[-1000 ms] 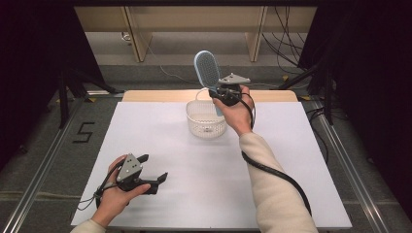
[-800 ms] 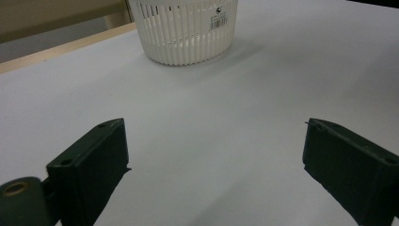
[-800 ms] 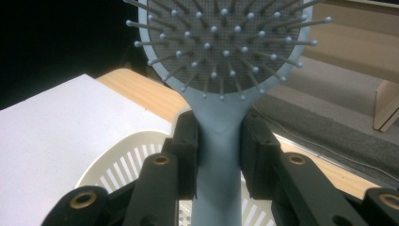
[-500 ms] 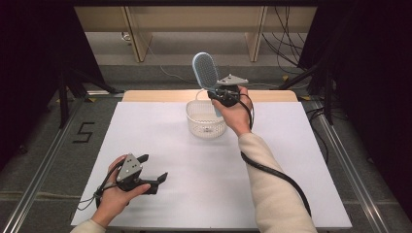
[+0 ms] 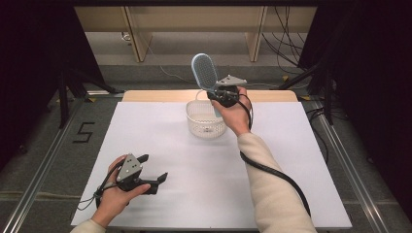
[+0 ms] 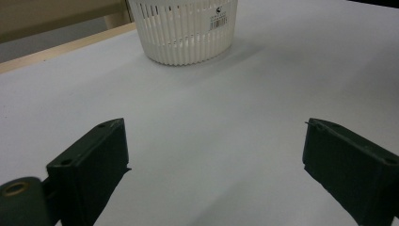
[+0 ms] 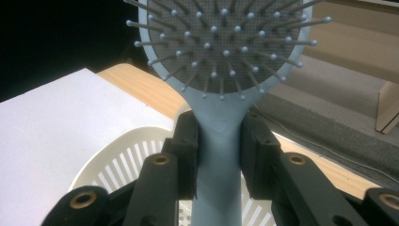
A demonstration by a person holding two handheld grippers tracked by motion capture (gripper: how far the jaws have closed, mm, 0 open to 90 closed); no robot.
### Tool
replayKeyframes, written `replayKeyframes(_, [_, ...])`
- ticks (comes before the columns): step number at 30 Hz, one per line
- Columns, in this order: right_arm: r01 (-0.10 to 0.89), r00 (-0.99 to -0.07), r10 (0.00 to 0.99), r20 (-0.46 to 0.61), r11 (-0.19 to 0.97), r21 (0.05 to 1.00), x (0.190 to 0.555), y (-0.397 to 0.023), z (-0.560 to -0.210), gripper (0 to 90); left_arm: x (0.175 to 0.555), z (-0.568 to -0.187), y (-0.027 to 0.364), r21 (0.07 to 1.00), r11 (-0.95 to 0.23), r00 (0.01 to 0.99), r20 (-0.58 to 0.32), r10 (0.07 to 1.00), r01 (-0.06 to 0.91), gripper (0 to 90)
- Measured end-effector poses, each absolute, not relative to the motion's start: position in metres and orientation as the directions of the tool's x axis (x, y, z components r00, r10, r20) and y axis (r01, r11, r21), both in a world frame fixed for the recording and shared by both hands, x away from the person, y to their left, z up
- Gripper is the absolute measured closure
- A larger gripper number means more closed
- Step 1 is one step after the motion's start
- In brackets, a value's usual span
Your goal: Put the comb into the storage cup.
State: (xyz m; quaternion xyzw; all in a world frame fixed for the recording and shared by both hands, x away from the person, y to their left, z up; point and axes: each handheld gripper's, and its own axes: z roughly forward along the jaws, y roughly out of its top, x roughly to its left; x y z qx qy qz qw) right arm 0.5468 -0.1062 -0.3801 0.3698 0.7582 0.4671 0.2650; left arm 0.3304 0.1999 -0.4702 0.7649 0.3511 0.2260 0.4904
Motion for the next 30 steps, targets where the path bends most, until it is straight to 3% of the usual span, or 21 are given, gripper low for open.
replayKeyframes(30, [0.323,-0.593,0.803,-0.057,0.302,0.897,0.5487,-0.1035,-0.3896,70.3,0.3305,-0.4702,0.2001,0.91,-0.272,0.651,0.002,0.759,0.314,7.0])
